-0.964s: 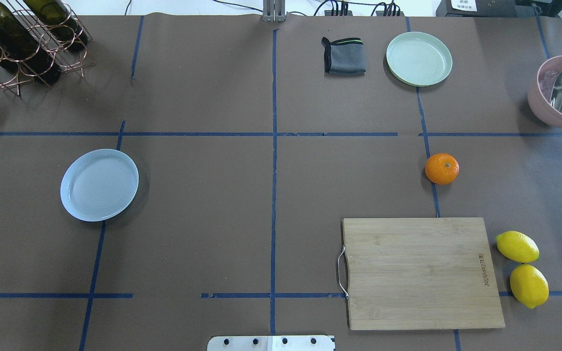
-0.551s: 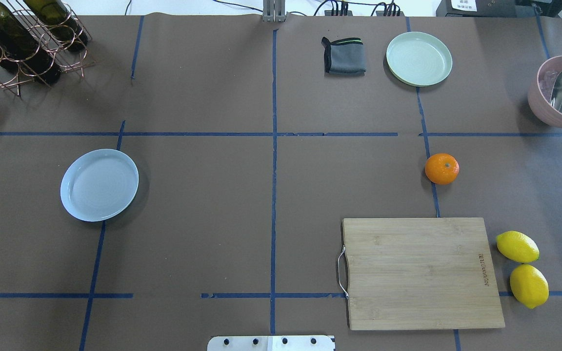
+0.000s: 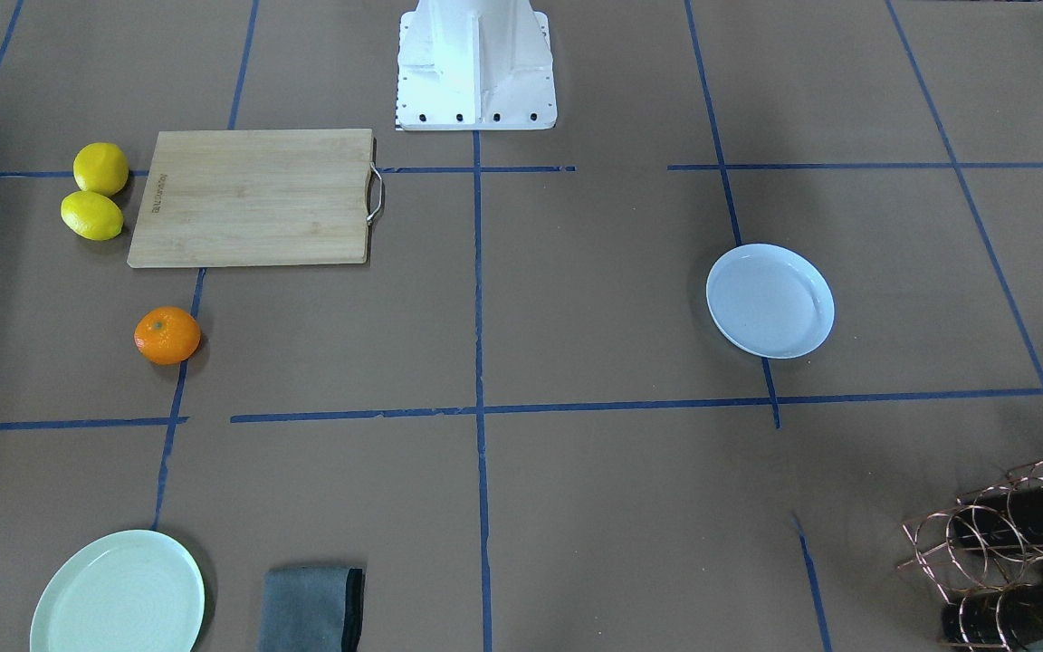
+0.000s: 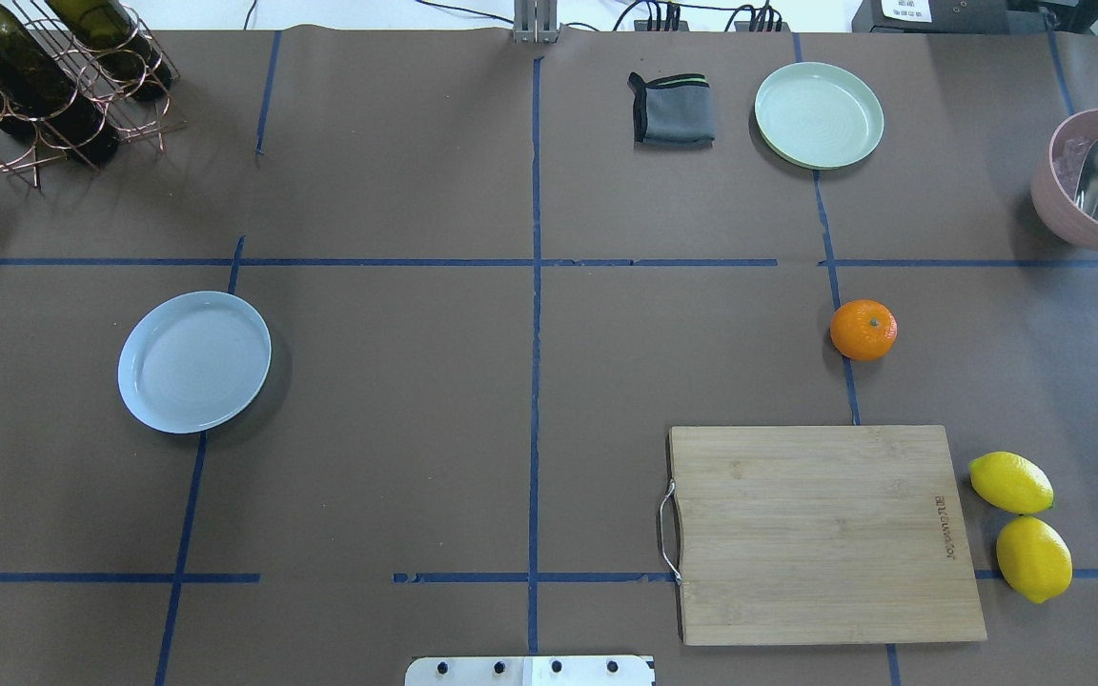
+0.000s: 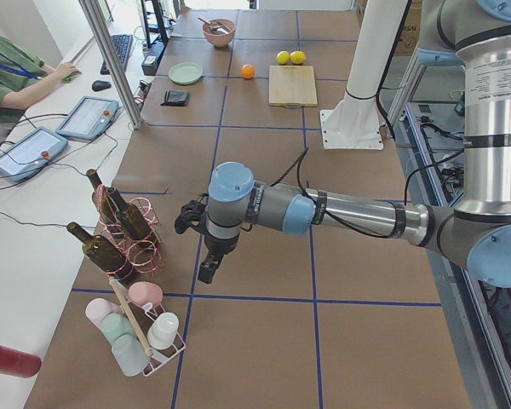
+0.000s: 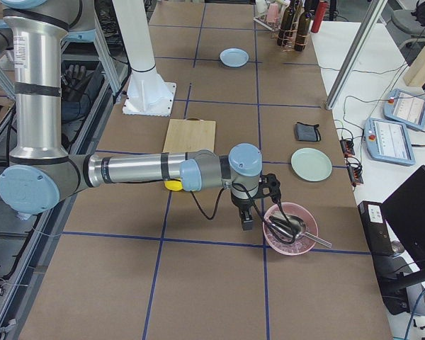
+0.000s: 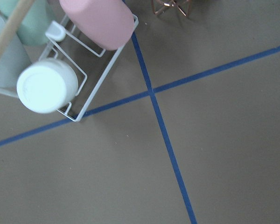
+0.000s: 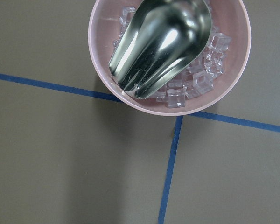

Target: Pick orange to plate

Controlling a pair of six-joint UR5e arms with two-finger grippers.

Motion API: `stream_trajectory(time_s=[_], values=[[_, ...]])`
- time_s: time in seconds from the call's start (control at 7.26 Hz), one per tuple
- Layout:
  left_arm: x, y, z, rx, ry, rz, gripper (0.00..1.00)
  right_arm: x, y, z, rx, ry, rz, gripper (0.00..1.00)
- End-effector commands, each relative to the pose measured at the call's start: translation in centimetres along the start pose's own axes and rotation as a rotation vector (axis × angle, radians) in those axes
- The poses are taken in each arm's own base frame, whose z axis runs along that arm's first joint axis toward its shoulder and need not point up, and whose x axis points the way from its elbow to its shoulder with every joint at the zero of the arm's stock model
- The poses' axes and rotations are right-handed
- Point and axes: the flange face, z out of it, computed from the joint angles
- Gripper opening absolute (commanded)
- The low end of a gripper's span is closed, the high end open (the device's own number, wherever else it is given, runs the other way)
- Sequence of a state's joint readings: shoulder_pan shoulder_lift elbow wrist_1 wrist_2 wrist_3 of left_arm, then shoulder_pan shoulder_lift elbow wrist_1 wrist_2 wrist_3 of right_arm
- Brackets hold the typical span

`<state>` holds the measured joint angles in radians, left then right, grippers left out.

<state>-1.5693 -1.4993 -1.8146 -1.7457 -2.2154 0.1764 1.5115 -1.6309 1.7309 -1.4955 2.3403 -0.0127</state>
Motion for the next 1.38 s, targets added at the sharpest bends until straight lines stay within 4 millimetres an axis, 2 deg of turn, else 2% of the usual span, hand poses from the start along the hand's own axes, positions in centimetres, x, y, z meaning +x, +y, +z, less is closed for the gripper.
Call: stream_trajectory(time_s=[0.0,0.14,0.28,0.41,0.55,0.69,0.83,0.96,1.1,1.24], values=[[1.1,-3.8,-2.4,0.23,-0.049,0.158,1.0,0.2,0.4,0.2,0.0,-0.001,-0.002,1.0],[1.5,-4.0,-2.9,0.28,-0.04,0.095,1.0,0.2,0.4,0.2,0.0,-0.001,-0.002,1.0],[1.9,-3.6,-2.6,0.302,-0.031,0.093,1.0,0.3,0.5,0.3,-0.002,0.001,-0.003,1.0],[5.9,-3.8,0.4,0.304,0.027,0.186,1.0,0.3,0.5,0.3,-0.002,0.001,-0.003,1.0],[11.1,-4.1,5.1,0.22,0.109,0.22,1.0,0.3,0.5,0.4,-0.003,-0.001,-0.004,1.0],[14.2,-4.4,6.7,0.187,0.169,0.039,1.0,0.3,0.6,0.4,-0.004,-0.001,-0.006,1.0],[17.0,-4.5,8.3,0.215,0.15,-0.046,1.0,0.4,0.7,0.4,-0.005,-0.001,-0.006,1.0],[20.1,-4.6,9.6,0.213,0.198,-0.234,0.84,0.6,1.1,0.7,-0.012,-0.001,0.002,1.0],[22.2,-4.0,11.3,0.217,0.234,-0.332,0.72,0.6,1.1,0.7,-0.012,-0.001,0.003,1.0],[23.6,-2.8,14.5,0.214,0.232,-0.372,0.66,0.7,1.2,0.8,-0.013,-0.001,0.007,1.0]])
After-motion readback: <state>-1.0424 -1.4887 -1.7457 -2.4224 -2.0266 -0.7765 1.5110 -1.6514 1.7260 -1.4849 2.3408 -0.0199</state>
